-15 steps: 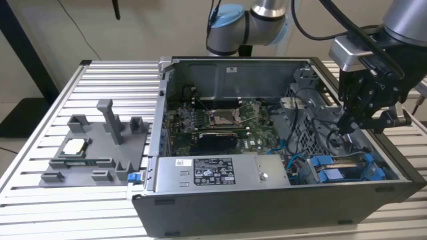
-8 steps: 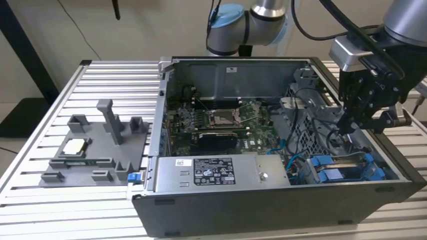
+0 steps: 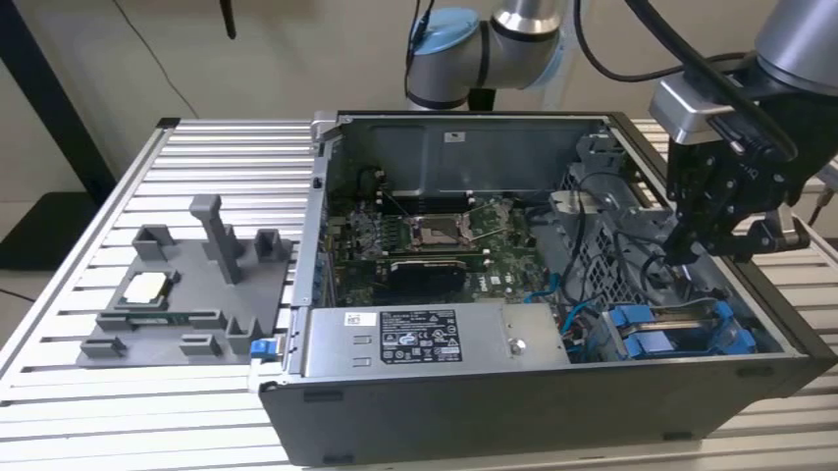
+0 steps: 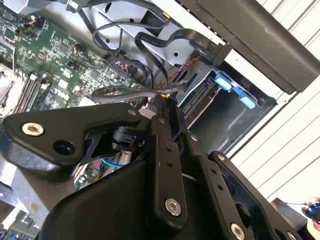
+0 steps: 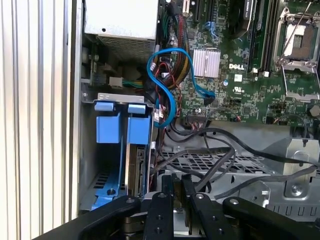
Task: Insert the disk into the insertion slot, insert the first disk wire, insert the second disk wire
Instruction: 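Insert the first disk wire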
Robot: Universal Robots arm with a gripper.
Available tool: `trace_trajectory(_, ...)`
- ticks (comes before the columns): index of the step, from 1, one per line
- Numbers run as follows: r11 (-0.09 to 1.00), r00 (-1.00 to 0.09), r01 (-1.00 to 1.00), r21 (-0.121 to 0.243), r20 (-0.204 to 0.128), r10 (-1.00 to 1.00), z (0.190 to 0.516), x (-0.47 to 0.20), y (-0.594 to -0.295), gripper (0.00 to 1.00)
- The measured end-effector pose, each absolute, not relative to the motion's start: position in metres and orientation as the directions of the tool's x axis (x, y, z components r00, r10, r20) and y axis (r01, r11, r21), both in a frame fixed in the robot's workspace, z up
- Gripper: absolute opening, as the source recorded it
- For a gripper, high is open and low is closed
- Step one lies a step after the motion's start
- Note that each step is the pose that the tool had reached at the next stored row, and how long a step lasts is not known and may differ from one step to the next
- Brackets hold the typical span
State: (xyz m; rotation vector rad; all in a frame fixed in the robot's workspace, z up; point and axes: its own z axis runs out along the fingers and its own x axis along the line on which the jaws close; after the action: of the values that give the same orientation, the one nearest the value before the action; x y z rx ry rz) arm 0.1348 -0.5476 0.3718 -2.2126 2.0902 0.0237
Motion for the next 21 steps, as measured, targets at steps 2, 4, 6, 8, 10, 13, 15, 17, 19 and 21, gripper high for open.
trace_trajectory(2, -0.054, 0.059, -0.997, -0.060, -0.078, -0.995, 0.372, 0.135, -0.548, 0.19)
trace_trajectory(4, -0.054, 0.059, -0.997, -0.060, -0.078, -0.995, 0.371, 0.135, -0.548, 0.19)
trace_trajectory(6, -0.054, 0.059, -0.997, -0.060, -0.079, -0.995, 0.371, 0.135, -0.548, 0.19)
trace_trajectory(8, -0.054, 0.059, -0.997, -0.060, -0.079, -0.995, 0.371, 0.135, -0.548, 0.19)
trace_trajectory(10, -0.054, 0.059, -0.997, -0.060, -0.079, -0.995, 0.371, 0.135, -0.548, 0.19)
trace_trajectory(13, -0.055, 0.059, -0.997, -0.060, -0.079, -0.995, 0.371, 0.136, -0.547, 0.19)
trace_trajectory(15, -0.054, 0.059, -0.997, -0.060, -0.079, -0.995, 0.370, 0.137, -0.548, 0.19)
trace_trajectory(17, -0.054, 0.059, -0.997, -0.060, -0.078, -0.995, 0.368, 0.139, -0.548, 0.19)
trace_trajectory(19, -0.054, 0.059, -0.997, -0.060, -0.078, -0.995, 0.367, 0.143, -0.548, 0.19)
trace_trajectory(21, -0.054, 0.059, -0.997, -0.060, -0.079, -0.995, 0.365, 0.145, -0.550, 0.19)
